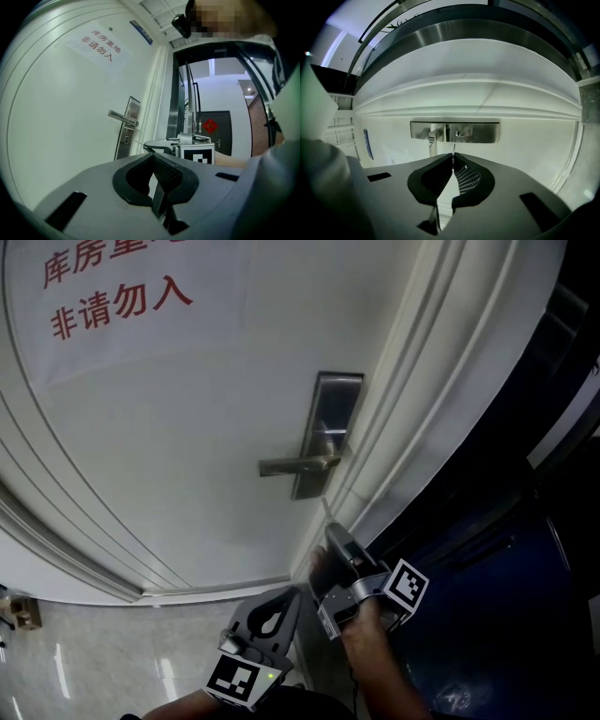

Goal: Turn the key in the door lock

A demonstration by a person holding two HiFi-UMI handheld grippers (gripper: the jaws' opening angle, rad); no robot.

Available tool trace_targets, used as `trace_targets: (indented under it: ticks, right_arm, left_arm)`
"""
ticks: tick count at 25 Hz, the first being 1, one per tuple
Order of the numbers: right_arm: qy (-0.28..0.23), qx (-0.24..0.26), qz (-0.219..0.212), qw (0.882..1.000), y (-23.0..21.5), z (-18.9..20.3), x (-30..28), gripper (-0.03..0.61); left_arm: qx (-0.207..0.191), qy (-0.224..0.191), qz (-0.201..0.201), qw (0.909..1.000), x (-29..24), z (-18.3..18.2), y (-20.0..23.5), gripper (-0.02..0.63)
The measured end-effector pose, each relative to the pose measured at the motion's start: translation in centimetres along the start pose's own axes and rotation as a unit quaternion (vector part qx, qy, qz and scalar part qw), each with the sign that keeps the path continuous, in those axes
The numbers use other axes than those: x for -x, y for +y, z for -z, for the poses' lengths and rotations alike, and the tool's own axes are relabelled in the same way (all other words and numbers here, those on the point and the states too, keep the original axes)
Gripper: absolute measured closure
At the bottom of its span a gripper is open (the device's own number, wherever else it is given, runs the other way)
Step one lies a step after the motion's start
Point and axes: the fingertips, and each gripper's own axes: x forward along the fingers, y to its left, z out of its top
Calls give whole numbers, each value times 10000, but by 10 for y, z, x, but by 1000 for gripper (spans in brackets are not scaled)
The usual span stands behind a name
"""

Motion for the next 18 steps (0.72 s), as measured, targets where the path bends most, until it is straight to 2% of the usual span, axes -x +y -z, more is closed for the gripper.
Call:
trace_targets:
  ticks: [18]
  right_arm:
    - [469, -59, -188, 9987, 15, 36, 115, 558]
  left_arm:
    - [-279, -107, -245, 9993, 51, 3, -109, 611]
